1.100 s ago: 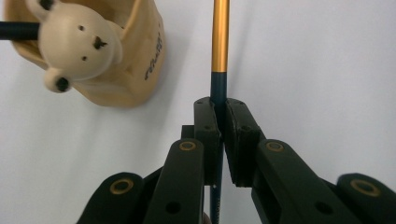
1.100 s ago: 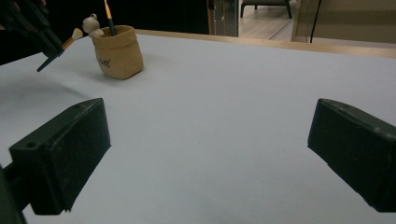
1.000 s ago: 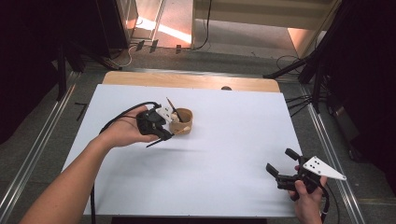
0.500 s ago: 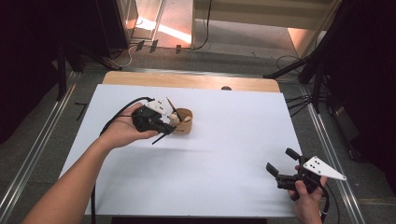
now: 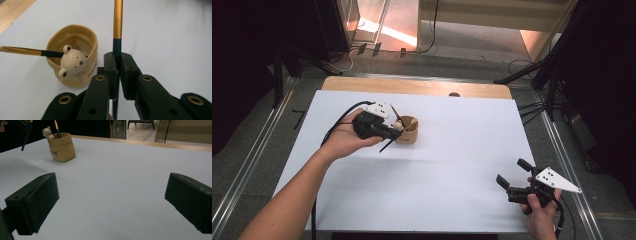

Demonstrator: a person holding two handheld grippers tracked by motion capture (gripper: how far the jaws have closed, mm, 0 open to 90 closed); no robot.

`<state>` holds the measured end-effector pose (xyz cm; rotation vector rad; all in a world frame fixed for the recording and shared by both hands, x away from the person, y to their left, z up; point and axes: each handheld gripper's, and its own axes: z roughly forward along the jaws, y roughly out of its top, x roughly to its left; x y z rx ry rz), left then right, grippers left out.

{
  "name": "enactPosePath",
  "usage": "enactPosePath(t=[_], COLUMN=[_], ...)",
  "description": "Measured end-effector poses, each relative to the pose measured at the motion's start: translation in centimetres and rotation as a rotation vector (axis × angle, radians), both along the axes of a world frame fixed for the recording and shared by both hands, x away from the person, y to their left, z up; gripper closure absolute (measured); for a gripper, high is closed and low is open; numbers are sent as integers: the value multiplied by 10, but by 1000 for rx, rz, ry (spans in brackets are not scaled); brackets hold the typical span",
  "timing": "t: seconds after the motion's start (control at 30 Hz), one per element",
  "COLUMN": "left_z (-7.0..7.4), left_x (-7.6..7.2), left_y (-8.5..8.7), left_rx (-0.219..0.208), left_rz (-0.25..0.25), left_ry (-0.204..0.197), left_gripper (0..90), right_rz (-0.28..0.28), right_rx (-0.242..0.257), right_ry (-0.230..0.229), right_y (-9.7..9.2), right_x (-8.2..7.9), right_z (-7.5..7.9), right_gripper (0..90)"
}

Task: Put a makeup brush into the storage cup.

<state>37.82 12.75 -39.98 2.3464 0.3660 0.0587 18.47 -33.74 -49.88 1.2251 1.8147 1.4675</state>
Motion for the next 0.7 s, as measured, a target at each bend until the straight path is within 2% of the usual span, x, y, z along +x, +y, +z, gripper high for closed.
enactPosePath(t=[0.13,0.37,0.5,0.7], left_z=[1,4,3,5], left_x=[0,2,2,3], left_y=[1,4,4,3], left_rx=[-18,-90,-112,-166], left_rz=[8,42,62,81], left_ry=[0,-7,-15,-16], left_gripper=[847,847,848,847], right_rz=[-3,0,-1,-4], right_rx=[2,-3,-3,-2], right_ry=[0,0,1,5], right_y=[0,1,0,0], right_x=[0,1,1,1], right_z=[0,0,-1,-1], right_gripper=[0,0,0,0])
